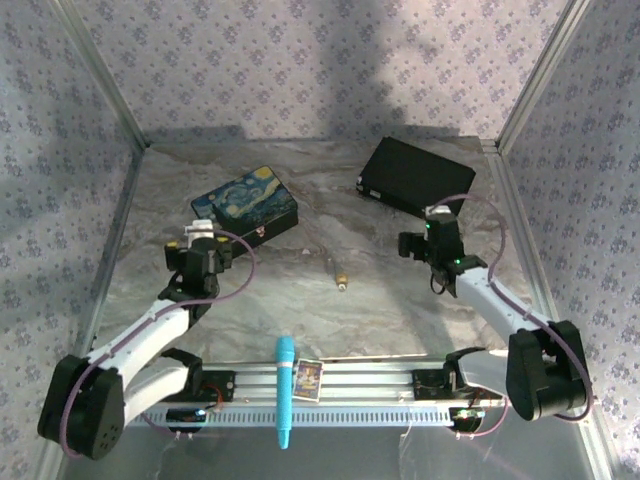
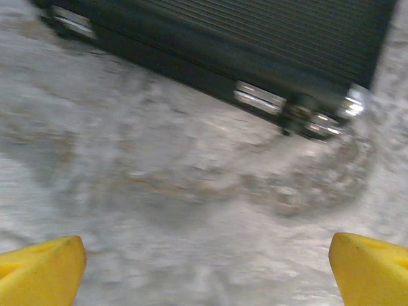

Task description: Unlock the padlock with the key

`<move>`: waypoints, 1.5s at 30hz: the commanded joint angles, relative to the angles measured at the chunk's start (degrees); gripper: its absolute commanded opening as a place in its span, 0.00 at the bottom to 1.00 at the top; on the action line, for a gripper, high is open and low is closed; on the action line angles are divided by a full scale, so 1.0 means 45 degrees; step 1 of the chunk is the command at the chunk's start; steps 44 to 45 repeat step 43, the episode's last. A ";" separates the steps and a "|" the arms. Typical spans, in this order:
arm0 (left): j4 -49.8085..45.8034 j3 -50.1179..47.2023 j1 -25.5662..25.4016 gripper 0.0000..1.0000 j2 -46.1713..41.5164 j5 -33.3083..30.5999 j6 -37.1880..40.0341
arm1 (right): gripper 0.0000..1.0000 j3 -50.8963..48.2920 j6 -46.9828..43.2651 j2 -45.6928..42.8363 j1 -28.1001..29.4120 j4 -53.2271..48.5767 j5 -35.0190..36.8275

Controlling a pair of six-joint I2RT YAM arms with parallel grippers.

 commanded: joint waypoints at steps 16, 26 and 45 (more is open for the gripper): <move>0.7437 -0.0354 0.4217 1.00 0.4503 0.4477 0.0078 | 0.98 -0.2696 -0.1815 0.2937 -0.3123 1.0205 -0.0906; 0.9600 -0.0192 0.4458 1.00 0.6852 0.5967 0.0525 | 0.99 -0.2312 -0.2297 0.4234 -0.3084 1.0595 -0.1867; 0.8455 0.0155 0.4199 1.00 0.6566 0.5737 0.0687 | 0.99 -0.2307 -0.2316 0.4245 -0.3103 1.0570 -0.1990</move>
